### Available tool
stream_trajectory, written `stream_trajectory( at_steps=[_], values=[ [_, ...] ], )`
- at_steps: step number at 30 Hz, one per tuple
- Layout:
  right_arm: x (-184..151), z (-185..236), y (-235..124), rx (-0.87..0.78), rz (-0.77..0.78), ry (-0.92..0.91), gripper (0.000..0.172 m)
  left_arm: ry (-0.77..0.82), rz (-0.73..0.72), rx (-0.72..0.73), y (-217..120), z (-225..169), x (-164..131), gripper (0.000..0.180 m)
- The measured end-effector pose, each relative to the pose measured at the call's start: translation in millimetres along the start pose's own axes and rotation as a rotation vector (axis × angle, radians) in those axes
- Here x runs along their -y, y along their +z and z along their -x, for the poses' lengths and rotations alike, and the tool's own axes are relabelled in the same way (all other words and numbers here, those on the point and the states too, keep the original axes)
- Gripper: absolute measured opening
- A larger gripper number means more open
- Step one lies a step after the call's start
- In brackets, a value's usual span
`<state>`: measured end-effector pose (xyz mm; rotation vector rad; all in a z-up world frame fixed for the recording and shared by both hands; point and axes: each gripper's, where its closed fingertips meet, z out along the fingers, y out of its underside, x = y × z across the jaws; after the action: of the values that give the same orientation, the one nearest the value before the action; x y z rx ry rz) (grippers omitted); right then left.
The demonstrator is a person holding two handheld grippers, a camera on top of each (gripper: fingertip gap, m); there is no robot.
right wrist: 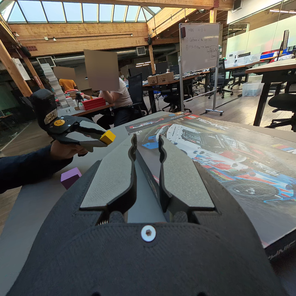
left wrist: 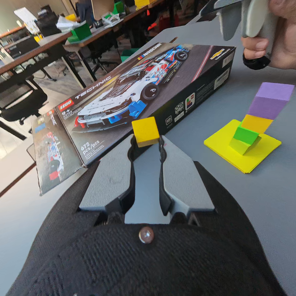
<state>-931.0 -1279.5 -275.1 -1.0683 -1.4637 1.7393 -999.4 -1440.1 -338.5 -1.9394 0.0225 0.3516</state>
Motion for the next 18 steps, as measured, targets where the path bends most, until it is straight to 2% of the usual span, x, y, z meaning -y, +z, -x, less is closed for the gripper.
stream_trajectory(
  at_steps=[4, 7, 10, 13, 18],
  values=[
    [2.9, 20.4, 3.3, 0.068, 0.004, -0.068, 0.027, 0.189, -0.181, -0.056, -13.3, -35.5, 35.2, 0.026],
    [5.7, 49.4, 6.6, 0.174, 0.007, -0.138, 0.032, 0.300, -0.320, -0.225, -31.2, -84.2, 56.4, 0.026],
    [0.1, 93.9, 7.5, 0.379, 0.048, -0.167, 0.034, 0.189, -0.344, -0.400, -40.9, -112.0, 67.3, 0.026],
    [-17.5, 125.2, 12.0, 0.491, 0.135, -0.220, 0.034, 0.165, -0.348, -0.429, -43.0, -116.8, 69.9, 0.026],
    [-39.5, 150.4, 19.3, 0.554, 0.228, -0.284, 0.034, 0.175, -0.340, -0.439, -42.0, -120.6, 67.5, 0.027]
  ],
)
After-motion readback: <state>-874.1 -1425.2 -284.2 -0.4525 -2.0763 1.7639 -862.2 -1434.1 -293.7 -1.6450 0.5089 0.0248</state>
